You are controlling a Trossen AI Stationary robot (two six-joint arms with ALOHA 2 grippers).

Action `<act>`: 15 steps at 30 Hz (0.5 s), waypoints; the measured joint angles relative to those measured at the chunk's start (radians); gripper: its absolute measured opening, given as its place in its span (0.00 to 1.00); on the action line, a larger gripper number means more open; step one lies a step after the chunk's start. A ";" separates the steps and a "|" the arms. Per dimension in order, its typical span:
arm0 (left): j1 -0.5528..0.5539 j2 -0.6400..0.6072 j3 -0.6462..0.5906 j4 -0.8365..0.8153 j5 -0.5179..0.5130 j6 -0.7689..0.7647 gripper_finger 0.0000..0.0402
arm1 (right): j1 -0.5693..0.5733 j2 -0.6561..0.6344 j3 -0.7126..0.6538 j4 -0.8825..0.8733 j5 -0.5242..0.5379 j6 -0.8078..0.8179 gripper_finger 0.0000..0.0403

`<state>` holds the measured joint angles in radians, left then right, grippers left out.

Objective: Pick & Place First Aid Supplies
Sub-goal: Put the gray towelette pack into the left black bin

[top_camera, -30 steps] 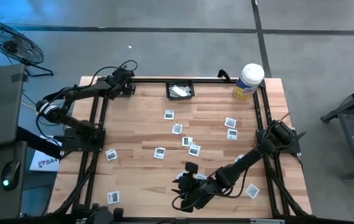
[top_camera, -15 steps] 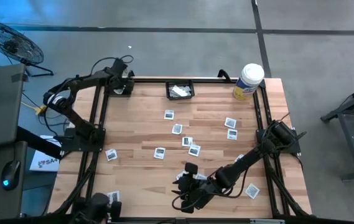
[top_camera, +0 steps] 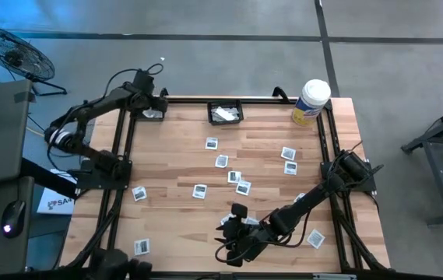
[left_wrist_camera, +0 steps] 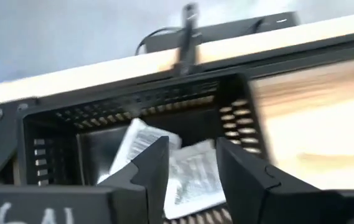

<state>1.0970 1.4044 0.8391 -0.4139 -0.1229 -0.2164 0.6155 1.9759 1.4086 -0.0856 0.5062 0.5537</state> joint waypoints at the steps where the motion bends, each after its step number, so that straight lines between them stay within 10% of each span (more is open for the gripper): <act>1: -0.009 -0.028 0.000 -0.014 0.015 0.009 0.33 | 0.000 0.000 0.000 0.000 0.003 0.000 0.35; 7: -0.184 -0.242 -0.012 -0.106 0.052 0.061 0.33 | 0.000 0.000 0.000 0.000 0.019 -0.002 0.35; 15: -0.701 -0.425 -0.189 -0.038 0.136 0.052 0.33 | 0.000 0.000 0.000 0.000 0.040 -0.003 0.35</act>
<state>0.3958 0.9796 0.6505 -0.4518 0.0127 -0.1642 0.6151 1.9759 1.4086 -0.0853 0.5465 0.5503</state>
